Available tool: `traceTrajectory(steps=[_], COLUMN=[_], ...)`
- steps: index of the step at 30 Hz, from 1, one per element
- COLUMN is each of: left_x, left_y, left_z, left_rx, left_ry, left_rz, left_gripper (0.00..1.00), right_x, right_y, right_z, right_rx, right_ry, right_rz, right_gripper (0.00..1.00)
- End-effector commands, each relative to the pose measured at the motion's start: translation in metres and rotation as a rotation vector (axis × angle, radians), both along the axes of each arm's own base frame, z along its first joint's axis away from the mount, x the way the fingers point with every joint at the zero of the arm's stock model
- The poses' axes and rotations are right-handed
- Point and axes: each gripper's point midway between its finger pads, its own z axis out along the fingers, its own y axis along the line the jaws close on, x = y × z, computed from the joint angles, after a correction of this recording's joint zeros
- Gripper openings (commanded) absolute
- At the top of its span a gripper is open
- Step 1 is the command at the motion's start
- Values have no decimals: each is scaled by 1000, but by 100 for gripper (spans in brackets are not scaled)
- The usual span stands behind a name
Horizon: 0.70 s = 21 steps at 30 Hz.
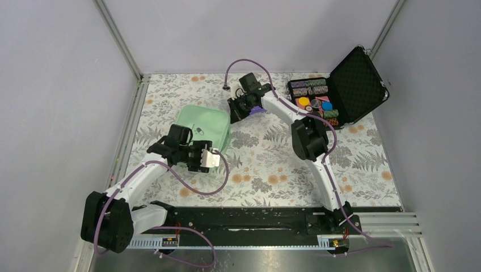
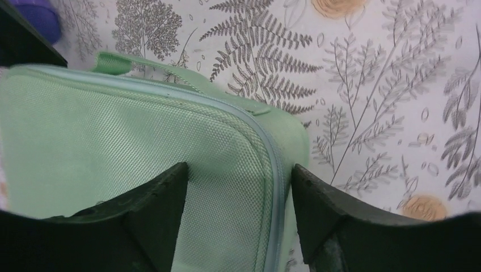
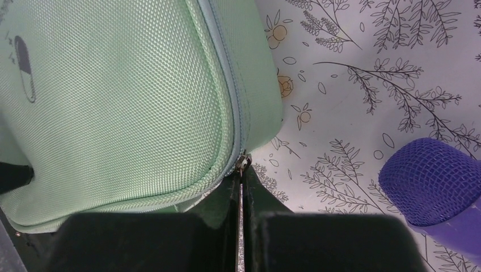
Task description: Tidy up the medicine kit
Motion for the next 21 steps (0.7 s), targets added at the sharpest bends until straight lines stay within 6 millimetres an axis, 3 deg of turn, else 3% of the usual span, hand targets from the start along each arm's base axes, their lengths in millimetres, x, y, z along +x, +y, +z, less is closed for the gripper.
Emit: traceTrajectory(steps=[1, 4, 8, 14, 21], left_x=[54, 70, 75, 81, 88], left_y=[-7, -7, -7, -15, -40], left_z=[19, 25, 23, 27, 36], left_rx=[-104, -179, -208, -305, -466], left_ry=[-96, -127, -117, -81, -7], left_rz=[236, 339, 393, 480, 580], left_gripper=[61, 56, 50, 45, 44], right_x=[-57, -77, -95, -104, -113], right_y=[-5, -9, -9, -5, 12], right_z=[20, 26, 37, 44, 65], right_rx=[-3, 4, 23, 34, 127], right_ry=[116, 153, 190, 196, 203], right_rz=[88, 105, 114, 114, 160], right_gripper=[0, 0, 0, 0, 0])
